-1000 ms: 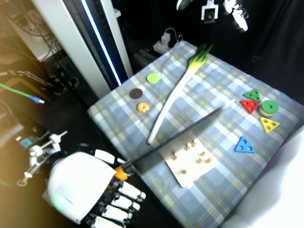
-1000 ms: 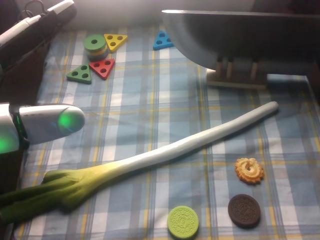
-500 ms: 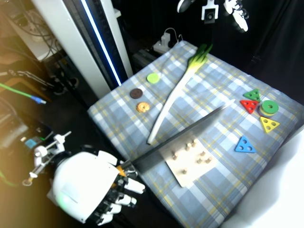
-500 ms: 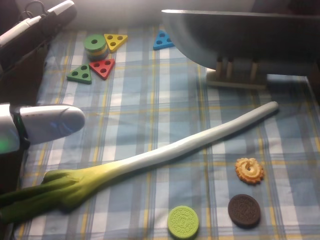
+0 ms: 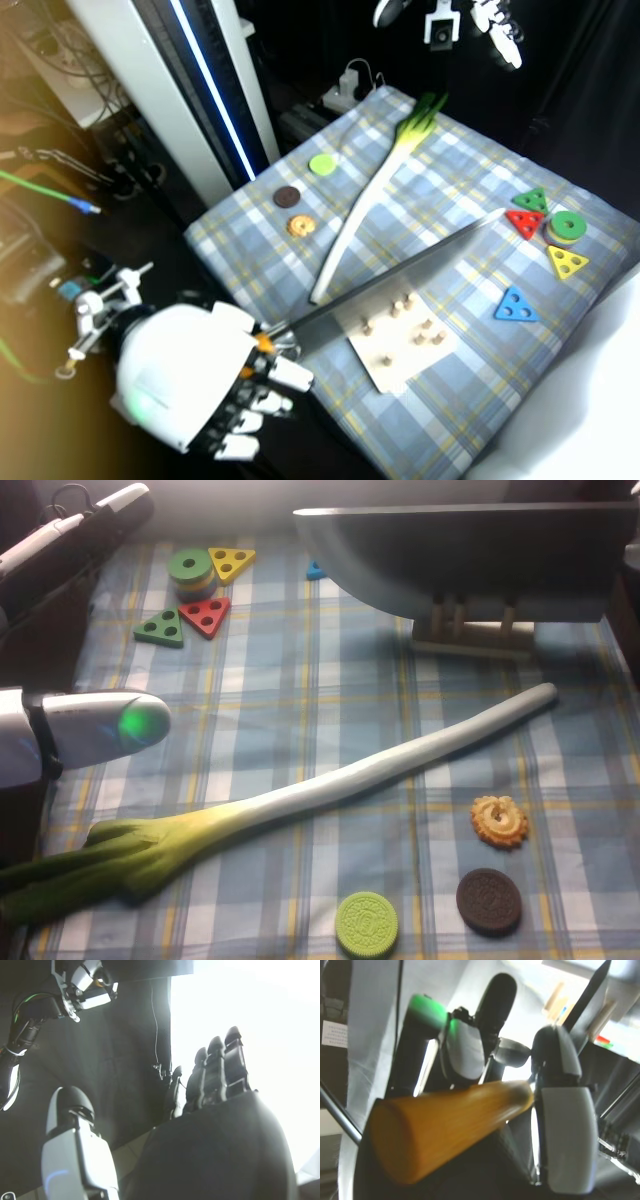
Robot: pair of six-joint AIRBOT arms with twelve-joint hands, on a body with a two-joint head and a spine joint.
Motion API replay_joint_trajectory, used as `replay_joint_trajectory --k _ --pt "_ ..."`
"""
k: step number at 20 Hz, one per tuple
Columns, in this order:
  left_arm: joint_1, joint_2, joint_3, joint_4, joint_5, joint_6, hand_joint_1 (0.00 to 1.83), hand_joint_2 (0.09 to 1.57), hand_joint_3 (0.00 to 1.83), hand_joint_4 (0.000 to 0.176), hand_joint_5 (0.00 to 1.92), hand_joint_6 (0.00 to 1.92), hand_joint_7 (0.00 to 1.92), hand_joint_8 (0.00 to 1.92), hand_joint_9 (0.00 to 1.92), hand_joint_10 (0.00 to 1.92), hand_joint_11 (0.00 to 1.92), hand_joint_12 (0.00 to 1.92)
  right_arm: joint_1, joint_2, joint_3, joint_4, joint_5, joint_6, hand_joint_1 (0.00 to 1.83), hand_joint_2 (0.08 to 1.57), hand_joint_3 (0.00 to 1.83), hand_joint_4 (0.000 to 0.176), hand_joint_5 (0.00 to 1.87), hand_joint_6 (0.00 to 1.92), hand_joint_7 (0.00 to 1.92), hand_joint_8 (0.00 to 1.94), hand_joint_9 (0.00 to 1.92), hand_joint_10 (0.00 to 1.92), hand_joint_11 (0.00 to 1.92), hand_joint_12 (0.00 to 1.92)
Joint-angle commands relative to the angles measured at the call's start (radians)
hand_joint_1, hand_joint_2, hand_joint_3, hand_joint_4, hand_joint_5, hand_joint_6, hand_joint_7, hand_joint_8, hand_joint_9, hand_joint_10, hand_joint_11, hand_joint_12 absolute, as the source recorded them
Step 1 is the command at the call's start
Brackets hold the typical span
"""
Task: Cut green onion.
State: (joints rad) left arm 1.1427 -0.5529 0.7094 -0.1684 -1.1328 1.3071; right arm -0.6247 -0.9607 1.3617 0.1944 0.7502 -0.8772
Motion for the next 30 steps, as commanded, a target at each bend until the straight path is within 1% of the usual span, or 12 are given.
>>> replay_joint_trajectory --k 1,3,5,6,10,14,16,22,24,27,28,30 --pt "-0.01 -0.005 0.004 -0.007 -0.112 -0.009 0.49 0.87 0.0 0.176 0.0 0.0 0.0 0.0 0.0 0.0 0.0 0.0 0.017 0.015 0.003 0.03 0.147 0.006 0.79 1.33 0.0 0.148 1.09 1.92 1.4 1.94 1.54 1.92 1.6 1.92" --pt "-0.01 -0.005 0.004 -0.005 -0.108 -0.009 0.53 0.87 0.0 0.176 0.0 0.0 0.0 0.0 0.0 0.0 0.0 0.0 0.02 0.018 0.0 0.04 0.172 0.006 0.79 1.32 0.0 0.147 1.16 1.92 1.38 1.94 1.52 1.92 1.57 1.92" --pt "-0.011 -0.007 0.004 -0.001 -0.104 -0.009 0.51 0.88 0.0 0.176 0.0 0.0 0.0 0.0 0.0 0.0 0.0 0.0 0.021 0.021 -0.003 0.048 0.191 0.006 0.77 1.31 0.0 0.148 1.13 1.92 1.36 1.94 1.48 1.92 1.56 1.92" --pt "-0.011 -0.01 0.005 0.002 -0.101 -0.009 0.53 0.86 0.0 0.176 0.0 0.0 0.0 0.0 0.0 0.0 0.0 0.0 0.021 0.028 -0.008 0.052 0.206 0.006 0.87 1.32 0.0 0.148 1.13 1.92 1.38 1.94 1.52 1.92 1.56 1.92" --pt "-0.011 -0.014 0.007 0.007 -0.095 -0.009 0.57 0.84 0.0 0.176 0.0 0.0 0.0 0.0 0.0 0.0 0.0 0.0 0.024 0.047 -0.028 0.053 0.257 0.006 0.94 1.35 0.01 0.146 1.15 1.92 1.4 1.94 1.53 1.92 1.57 1.92" --pt "-0.016 -0.02 0.007 0.023 -0.078 -0.01 0.56 0.84 0.0 0.176 0.0 0.0 0.0 0.0 0.0 0.0 0.0 0.0 0.028 0.061 -0.054 0.045 0.301 0.006 0.84 1.37 0.0 0.141 1.16 1.92 1.41 1.94 1.54 1.92 1.58 1.92" --pt "-0.025 -0.025 0.007 0.037 -0.06 -0.01 0.65 0.82 0.0 0.176 0.0 0.0 0.0 0.0 0.0 0.0 0.0 0.0 0.028 0.063 -0.069 0.031 0.326 0.006 0.85 1.36 0.0 0.136 1.18 1.92 1.43 1.94 1.57 1.92 1.61 1.92" --pt "-0.041 -0.034 -0.003 0.098 -0.004 -0.019 0.67 0.81 0.0 0.176 0.01 0.0 0.04 0.01 0.03 0.01 0.03 0.01 0.028 0.079 -0.129 -0.053 0.372 0.006 0.9 1.32 0.0 0.12 1.17 1.92 1.44 1.94 1.58 1.92 1.63 1.92" --pt "-0.042 -0.034 -0.006 0.116 0.008 -0.034 0.64 0.83 0.0 0.176 0.03 0.01 0.05 0.01 0.05 0.01 0.07 0.04 0.028 0.079 -0.149 -0.077 0.383 0.006 0.87 1.33 0.0 0.12 1.15 1.92 1.42 1.94 1.56 1.92 1.62 1.92" --pt "-0.056 -0.046 -0.008 0.159 0.057 -0.045 0.53 0.92 0.01 0.176 0.03 0.0 0.07 0.0 0.04 0.0 0.05 0.05 0.028 0.079 -0.167 -0.096 0.394 0.006 0.88 1.32 0.0 0.122 1.12 1.92 1.39 1.94 1.52 1.92 1.56 1.92" --pt "-0.066 -0.053 -0.009 0.186 0.086 -0.045 0.57 0.92 0.0 0.176 0.09 0.0 0.1 0.0 0.03 0.0 0.02 0.06 0.028 0.079 -0.171 -0.098 0.396 0.006 0.87 1.33 0.0 0.122 1.11 1.92 1.39 1.94 1.51 1.92 1.55 1.92" --pt "-0.096 -0.069 -0.007 0.232 0.141 -0.045 0.56 0.91 0.0 0.176 0.08 0.0 0.1 0.0 0.01 0.0 0.0 0.06 0.028 0.079 -0.174 -0.101 0.397 0.006 0.86 1.33 0.0 0.122 1.11 1.92 1.39 1.94 1.52 1.92 1.55 1.92"
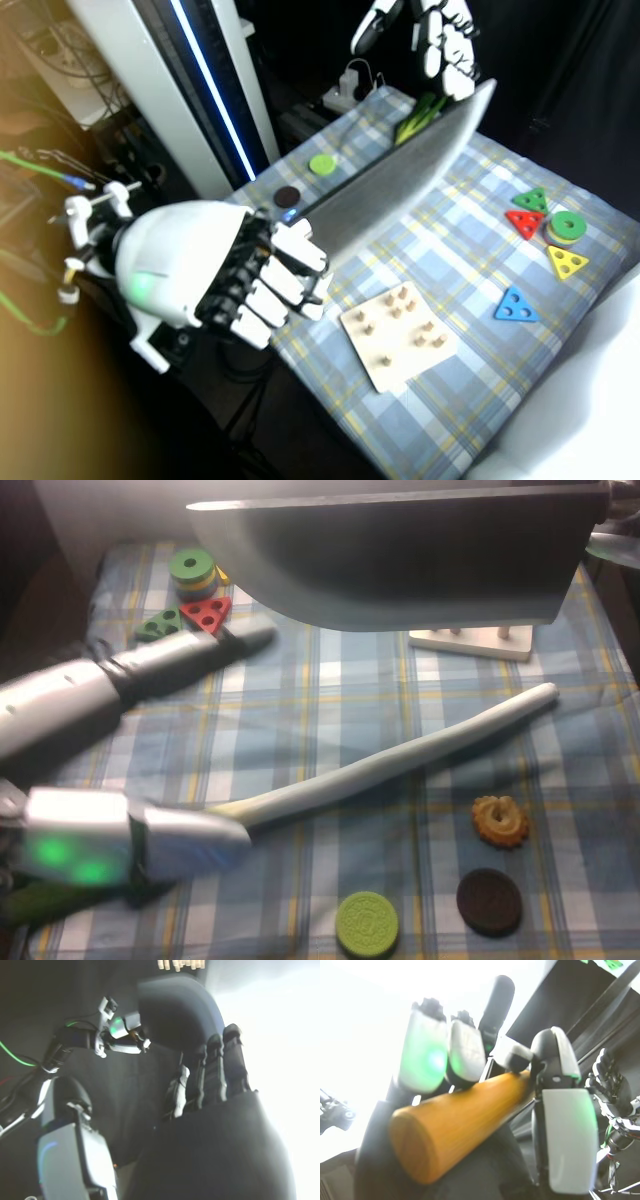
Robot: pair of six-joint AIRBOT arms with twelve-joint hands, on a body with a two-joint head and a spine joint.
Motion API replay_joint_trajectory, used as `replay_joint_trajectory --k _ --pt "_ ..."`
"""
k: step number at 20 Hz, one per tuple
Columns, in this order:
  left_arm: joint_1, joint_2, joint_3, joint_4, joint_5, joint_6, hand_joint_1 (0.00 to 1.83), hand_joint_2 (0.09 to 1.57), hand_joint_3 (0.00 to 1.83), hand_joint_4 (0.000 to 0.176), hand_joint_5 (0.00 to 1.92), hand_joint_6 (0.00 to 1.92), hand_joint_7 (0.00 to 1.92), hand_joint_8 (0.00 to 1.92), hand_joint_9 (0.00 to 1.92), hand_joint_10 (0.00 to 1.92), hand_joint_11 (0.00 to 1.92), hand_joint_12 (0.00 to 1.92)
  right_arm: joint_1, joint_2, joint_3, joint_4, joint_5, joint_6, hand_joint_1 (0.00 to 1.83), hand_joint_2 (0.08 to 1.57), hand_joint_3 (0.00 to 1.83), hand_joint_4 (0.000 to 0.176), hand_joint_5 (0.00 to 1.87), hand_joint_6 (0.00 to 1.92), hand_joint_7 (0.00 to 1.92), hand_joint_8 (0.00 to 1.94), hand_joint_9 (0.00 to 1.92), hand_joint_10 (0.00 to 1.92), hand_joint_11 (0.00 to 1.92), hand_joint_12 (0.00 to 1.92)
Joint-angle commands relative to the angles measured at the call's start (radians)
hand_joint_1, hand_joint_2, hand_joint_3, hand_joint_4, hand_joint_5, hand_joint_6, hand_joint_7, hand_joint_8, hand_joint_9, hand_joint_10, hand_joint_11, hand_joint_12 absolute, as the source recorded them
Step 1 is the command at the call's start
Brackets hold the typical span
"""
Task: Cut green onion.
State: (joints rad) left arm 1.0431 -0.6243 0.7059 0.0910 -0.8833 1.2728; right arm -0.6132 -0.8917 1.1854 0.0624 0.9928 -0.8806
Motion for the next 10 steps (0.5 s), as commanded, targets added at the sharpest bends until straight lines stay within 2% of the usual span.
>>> replay_joint_trajectory --k 1,3,5,6,7,9,10 --pt "-0.024 -0.011 0.0 0.008 -0.064 -0.01 0.48 0.97 0.02 0.176 0.06 0.0 0.04 0.0 0.01 0.0 0.0 0.0 0.016 0.009 0.0 0.03 0.156 0.01 0.85 1.33 0.0 0.122 1.1 1.92 1.39 1.94 1.52 1.92 1.56 1.92" --pt "-0.08 -0.032 0.008 0.057 0.014 0.006 0.44 1.0 0.02 0.176 0.05 0.0 0.01 0.0 0.0 0.0 0.0 0.0 0.015 0.009 -0.006 0.03 0.158 0.01 0.87 1.33 0.0 0.122 1.09 1.92 1.39 1.94 1.53 1.92 1.56 1.92" --pt "-0.115 -0.045 0.008 0.095 0.073 0.036 0.36 1.06 0.0 0.176 0.11 0.01 0.1 0.01 0.1 0.01 0.07 0.04 0.013 0.006 -0.007 0.029 0.158 0.01 0.87 1.33 0.0 0.123 1.11 1.92 1.39 1.94 1.52 1.92 1.56 1.92" --pt "-0.141 -0.056 0.009 0.132 0.114 0.042 0.22 1.13 0.03 0.158 0.11 0.0 0.07 0.0 0.07 0.0 0.06 0.03 0.011 0.003 -0.006 0.029 0.158 0.01 0.88 1.33 0.0 0.123 1.12 1.92 1.4 1.94 1.53 1.92 1.57 1.92" --pt "-0.165 -0.068 0.011 0.172 0.157 0.042 0.04 1.22 0.02 0.112 0.05 0.0 0.01 0.0 0.01 0.0 0.01 0.01 0.009 0.002 -0.007 0.029 0.158 0.01 0.87 1.32 0.0 0.123 1.11 1.92 1.39 1.94 1.53 1.92 1.57 1.92" --pt "-0.197 -0.091 0.012 0.242 0.227 0.042 0.0 1.22 0.01 0.061 0.03 0.0 0.0 0.0 0.0 0.0 0.01 0.0 0.004 0.002 -0.008 0.029 0.158 0.01 0.85 1.32 0.0 0.123 1.11 1.92 1.38 1.94 1.51 1.92 1.55 1.92" --pt "-0.204 -0.097 0.013 0.258 0.245 0.043 0.0 1.22 0.01 0.061 0.03 0.0 0.0 0.0 0.0 0.0 0.01 0.0 0.004 0.001 -0.009 0.029 0.158 0.01 0.85 1.32 0.0 0.123 1.11 1.92 1.38 1.94 1.51 1.92 1.55 1.92"
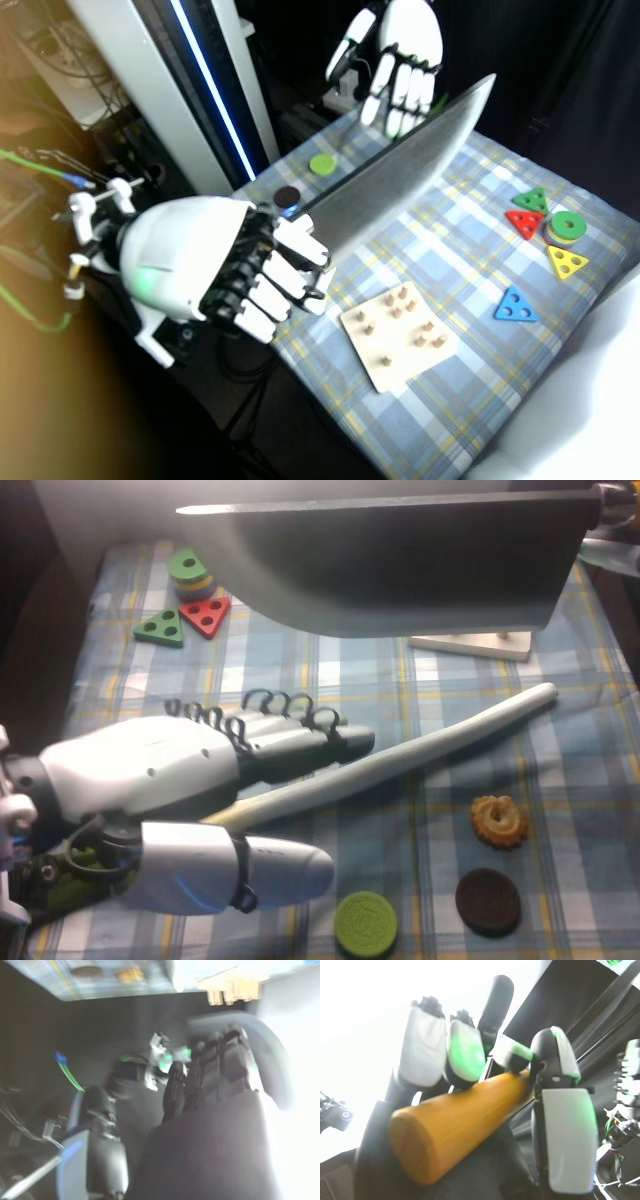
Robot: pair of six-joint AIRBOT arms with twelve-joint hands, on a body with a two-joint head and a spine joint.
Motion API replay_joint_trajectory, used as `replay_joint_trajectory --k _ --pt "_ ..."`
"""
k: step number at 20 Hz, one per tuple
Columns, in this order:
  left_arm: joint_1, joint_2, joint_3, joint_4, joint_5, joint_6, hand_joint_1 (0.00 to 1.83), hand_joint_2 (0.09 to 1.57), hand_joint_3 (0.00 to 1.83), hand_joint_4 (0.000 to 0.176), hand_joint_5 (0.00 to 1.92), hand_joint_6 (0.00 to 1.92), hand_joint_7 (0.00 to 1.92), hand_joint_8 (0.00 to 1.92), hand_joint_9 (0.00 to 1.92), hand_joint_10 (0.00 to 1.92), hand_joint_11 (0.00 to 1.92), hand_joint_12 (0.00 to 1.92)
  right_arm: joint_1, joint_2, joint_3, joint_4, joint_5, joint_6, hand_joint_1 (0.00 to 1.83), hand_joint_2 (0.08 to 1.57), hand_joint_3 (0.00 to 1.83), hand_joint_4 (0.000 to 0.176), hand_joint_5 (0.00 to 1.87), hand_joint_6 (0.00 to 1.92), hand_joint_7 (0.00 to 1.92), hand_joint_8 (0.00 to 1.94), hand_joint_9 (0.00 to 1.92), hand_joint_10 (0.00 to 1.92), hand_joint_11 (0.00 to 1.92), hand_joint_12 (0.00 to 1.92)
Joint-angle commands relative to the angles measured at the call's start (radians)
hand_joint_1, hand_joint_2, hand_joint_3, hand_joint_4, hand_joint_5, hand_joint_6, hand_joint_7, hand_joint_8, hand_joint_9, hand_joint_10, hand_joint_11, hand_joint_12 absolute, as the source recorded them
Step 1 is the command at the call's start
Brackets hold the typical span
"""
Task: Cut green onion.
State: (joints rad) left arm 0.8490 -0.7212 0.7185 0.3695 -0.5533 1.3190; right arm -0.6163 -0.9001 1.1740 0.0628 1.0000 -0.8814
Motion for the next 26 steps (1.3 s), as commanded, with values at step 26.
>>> replay_joint_trajectory --k 26 --pt "-0.066 -0.11 0.034 0.16 0.189 -0.002 0.0 1.23 0.0 0.057 0.0 0.0 0.0 0.0 0.0 0.0 0.0 0.0 -0.159 0.008 -0.022 0.026 0.15 0.089 0.96 1.3 0.0 0.148 1.12 1.92 1.34 1.94 1.49 1.92 1.51 1.92"
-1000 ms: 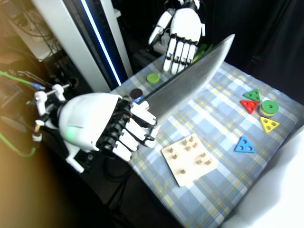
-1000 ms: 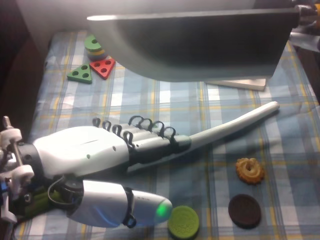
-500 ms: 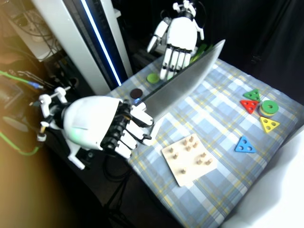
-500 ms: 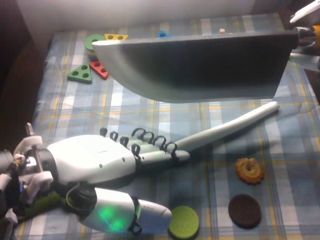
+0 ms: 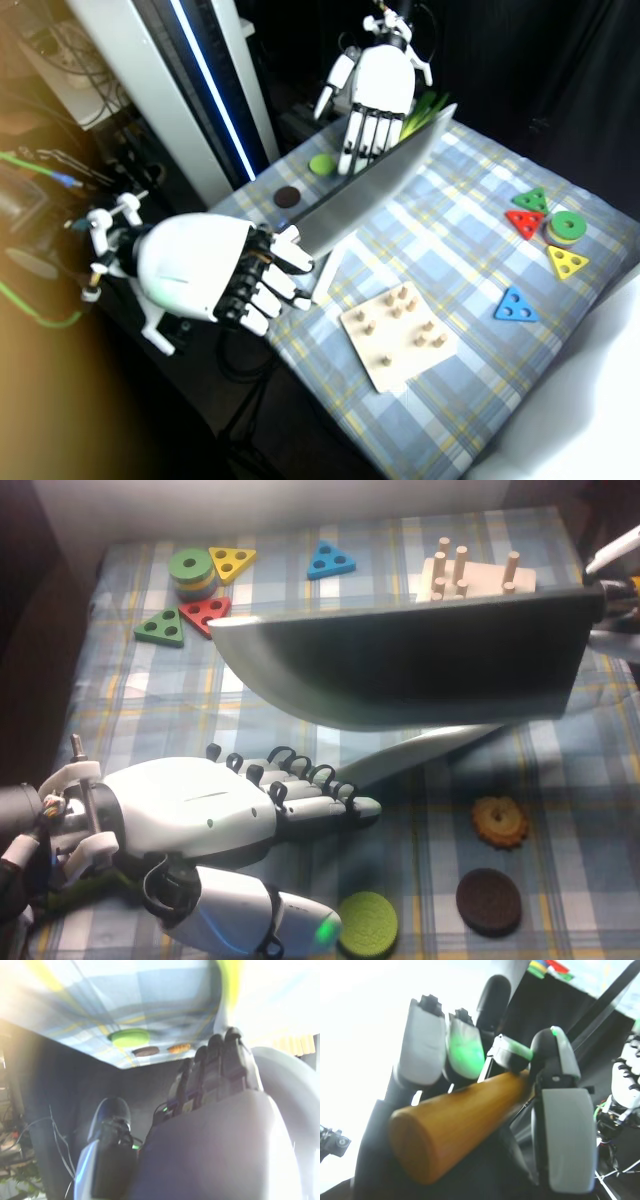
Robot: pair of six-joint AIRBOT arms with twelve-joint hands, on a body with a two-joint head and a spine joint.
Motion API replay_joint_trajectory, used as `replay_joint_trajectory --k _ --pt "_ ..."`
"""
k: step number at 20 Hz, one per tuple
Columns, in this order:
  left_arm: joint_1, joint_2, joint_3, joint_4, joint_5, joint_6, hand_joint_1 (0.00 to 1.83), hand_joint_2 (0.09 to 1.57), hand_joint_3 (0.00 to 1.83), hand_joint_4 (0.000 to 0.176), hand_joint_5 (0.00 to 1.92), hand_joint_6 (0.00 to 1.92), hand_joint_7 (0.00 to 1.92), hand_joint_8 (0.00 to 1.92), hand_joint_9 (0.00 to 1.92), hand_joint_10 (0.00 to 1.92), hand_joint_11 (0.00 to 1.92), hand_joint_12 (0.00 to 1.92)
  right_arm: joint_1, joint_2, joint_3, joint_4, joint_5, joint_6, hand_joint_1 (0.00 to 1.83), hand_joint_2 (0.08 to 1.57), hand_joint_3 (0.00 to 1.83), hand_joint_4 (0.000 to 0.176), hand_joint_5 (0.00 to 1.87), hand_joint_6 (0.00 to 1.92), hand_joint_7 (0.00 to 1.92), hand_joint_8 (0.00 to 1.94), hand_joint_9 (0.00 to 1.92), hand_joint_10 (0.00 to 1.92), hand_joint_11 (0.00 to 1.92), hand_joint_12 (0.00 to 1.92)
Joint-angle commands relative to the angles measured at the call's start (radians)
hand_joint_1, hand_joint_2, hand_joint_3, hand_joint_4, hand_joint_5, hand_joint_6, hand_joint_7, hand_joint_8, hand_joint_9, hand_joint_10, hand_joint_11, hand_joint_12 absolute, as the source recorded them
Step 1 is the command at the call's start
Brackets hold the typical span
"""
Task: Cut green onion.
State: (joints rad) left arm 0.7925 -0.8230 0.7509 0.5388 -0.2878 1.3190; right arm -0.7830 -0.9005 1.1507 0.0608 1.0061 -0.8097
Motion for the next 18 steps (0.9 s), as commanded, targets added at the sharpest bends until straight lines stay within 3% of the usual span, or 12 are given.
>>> replay_joint_trajectory --k 1,5,7,10,12,16,17,18 --pt "-0.01 -0.01 0.003 -0.01 -0.075 -0.003 0.0 1.24 0.01 0.052 0.0 0.0 0.0 0.0 0.0 0.0 0.0 0.0 -0.001 0.008 0.001 0.028 0.143 0.026 0.99 1.31 0.0 0.147 1.14 1.92 1.39 1.94 1.54 1.92 1.56 1.92" --pt "-0.01 -0.012 0.007 -0.019 -0.07 -0.003 0.0 1.25 0.01 0.057 0.03 0.01 0.01 0.01 0.0 0.0 0.0 0.0 -0.033 0.007 0.001 0.02 0.128 0.045 1.06 1.3 0.0 0.126 1.17 1.92 1.4 1.94 1.55 1.92 1.59 1.92" --pt "-0.009 -0.012 0.008 -0.023 -0.07 -0.003 0.0 1.25 0.01 0.054 0.03 0.01 0.01 0.0 0.0 0.0 0.0 0.0 -0.041 0.007 0.001 0.008 0.118 0.055 1.04 1.3 0.0 0.0 1.21 1.92 1.43 1.94 1.56 1.92 1.6 1.92" --pt "-0.01 -0.012 0.008 -0.025 -0.073 -0.003 0.0 1.25 0.01 0.057 0.05 0.01 0.02 0.01 0.0 0.0 0.0 0.0 -0.043 0.008 0.001 0.0 0.116 0.061 0.98 1.3 0.0 0.0 1.18 1.92 1.39 1.94 1.52 1.92 1.55 1.92" --pt "-0.01 -0.012 0.008 -0.031 -0.077 -0.003 0.0 1.25 0.0 0.05 0.08 0.01 0.06 0.0 0.02 0.0 0.0 0.0 -0.04 0.009 0.004 0.0 0.123 0.061 0.99 1.3 0.0 0.0 1.21 1.92 1.41 1.94 1.53 1.92 1.56 1.92" --pt "-0.01 -0.007 0.012 -0.075 -0.107 -0.004 0.0 1.24 0.0 0.063 0.06 0.0 0.04 0.0 0.01 0.0 0.0 0.0 0.001 0.004 0.028 0.018 0.164 0.061 1.09 1.3 0.0 0.0 1.18 1.92 1.37 1.94 1.51 1.92 1.54 1.92" --pt "-0.011 -0.006 0.013 -0.08 -0.115 -0.004 0.0 1.24 0.0 0.056 0.06 0.0 0.05 0.0 0.01 0.0 0.0 0.0 0.028 0.0 0.037 0.018 0.164 0.056 1.02 1.3 0.0 0.0 1.16 1.92 1.33 1.94 1.46 1.92 1.47 1.92" --pt "-0.011 -0.005 0.013 -0.083 -0.118 -0.004 0.0 1.24 0.0 0.06 0.05 0.0 0.04 0.0 0.0 0.0 0.0 0.0 0.046 -0.001 0.043 0.018 0.164 0.049 0.98 1.3 0.0 0.0 1.17 1.92 1.33 1.94 1.45 1.92 1.45 1.92"
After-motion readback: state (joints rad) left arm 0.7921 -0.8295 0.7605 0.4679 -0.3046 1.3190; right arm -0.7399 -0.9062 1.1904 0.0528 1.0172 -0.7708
